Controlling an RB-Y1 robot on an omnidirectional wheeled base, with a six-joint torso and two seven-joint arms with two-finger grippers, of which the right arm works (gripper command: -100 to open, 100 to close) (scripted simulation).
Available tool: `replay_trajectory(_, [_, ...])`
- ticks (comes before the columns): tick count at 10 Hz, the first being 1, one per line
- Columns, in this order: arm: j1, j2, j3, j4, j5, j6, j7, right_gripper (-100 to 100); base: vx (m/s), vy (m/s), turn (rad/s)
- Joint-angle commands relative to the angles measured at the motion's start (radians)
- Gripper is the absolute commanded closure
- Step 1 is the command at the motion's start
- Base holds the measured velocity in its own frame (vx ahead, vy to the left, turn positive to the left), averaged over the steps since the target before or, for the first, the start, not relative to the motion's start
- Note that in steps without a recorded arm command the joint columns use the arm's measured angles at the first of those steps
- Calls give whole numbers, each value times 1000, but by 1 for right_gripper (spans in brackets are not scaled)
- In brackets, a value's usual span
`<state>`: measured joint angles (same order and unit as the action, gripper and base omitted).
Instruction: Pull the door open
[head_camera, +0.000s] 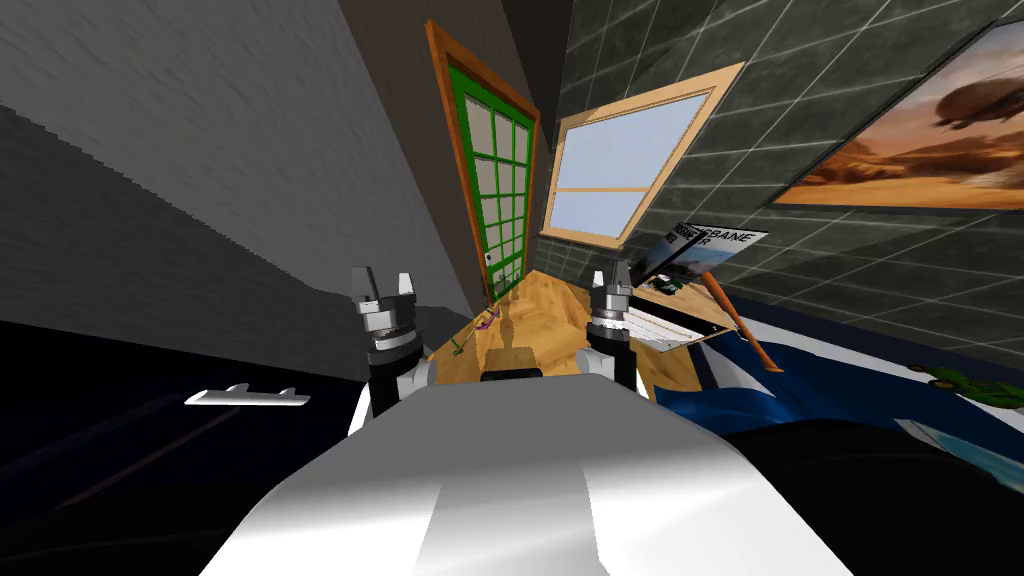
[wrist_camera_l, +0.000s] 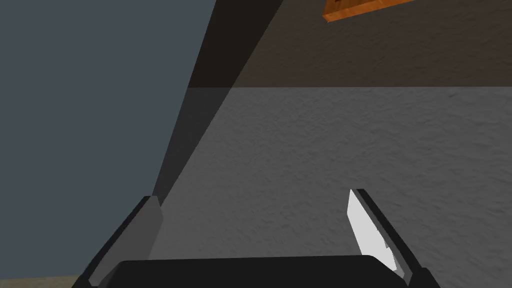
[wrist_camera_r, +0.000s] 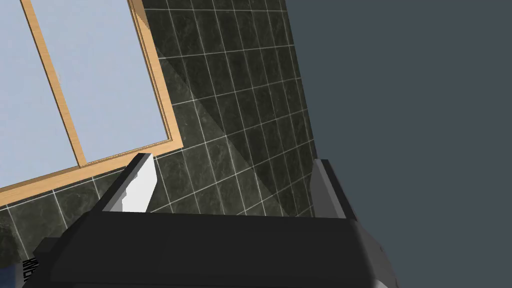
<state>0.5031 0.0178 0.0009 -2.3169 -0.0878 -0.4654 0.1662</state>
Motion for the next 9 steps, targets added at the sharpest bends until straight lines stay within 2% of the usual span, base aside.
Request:
replay_trajectory(1, [-7, -10, -5, 23, -9, -6, -21, -100, 46, -15, 183])
replay_trajectory(3, [-18, -24, -14, 62, -23, -16, -56, -100, 93, -33, 288])
replay_trajectory(5, [-26, -33, -20, 90, -34, -23, -80, -100, 84, -42, 164])
replay_trajectory(9, [-53, -56, -40, 179, -68, -47, -161, -100, 101, -53, 258])
